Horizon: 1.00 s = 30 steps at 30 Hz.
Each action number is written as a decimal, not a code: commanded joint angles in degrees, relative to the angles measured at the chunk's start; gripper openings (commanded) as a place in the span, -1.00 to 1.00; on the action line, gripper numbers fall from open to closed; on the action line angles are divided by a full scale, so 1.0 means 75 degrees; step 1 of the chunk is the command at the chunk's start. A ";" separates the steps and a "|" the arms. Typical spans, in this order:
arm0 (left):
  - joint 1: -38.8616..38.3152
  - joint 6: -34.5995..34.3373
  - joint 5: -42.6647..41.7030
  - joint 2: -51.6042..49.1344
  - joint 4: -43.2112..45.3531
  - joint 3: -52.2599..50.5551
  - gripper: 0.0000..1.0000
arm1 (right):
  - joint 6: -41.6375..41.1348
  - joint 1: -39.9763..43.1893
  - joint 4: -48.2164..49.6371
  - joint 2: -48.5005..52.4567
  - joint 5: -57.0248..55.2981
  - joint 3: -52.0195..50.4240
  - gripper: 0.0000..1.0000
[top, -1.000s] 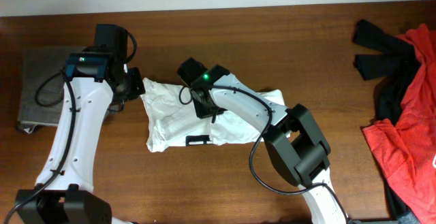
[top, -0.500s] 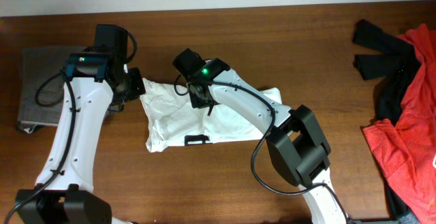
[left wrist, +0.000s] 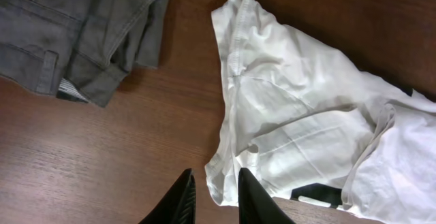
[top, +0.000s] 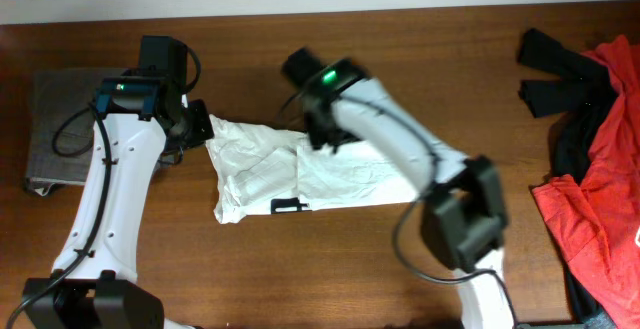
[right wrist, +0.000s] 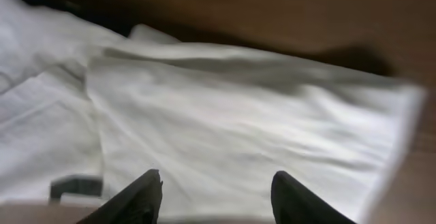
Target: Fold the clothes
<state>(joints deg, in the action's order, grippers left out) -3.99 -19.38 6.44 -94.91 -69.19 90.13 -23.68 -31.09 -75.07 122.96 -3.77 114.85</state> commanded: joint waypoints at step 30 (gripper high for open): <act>0.0032 -0.0102 -0.0169 -0.0131 0.0108 0.0090 -0.31 | 0.2932 0.3958 0.2500 -0.0699 0.4097 -0.4543 -0.02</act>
<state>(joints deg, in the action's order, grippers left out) -3.99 -19.57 5.80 -95.20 -68.53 90.13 -3.29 -1.80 -57.80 117.62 23.18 83.24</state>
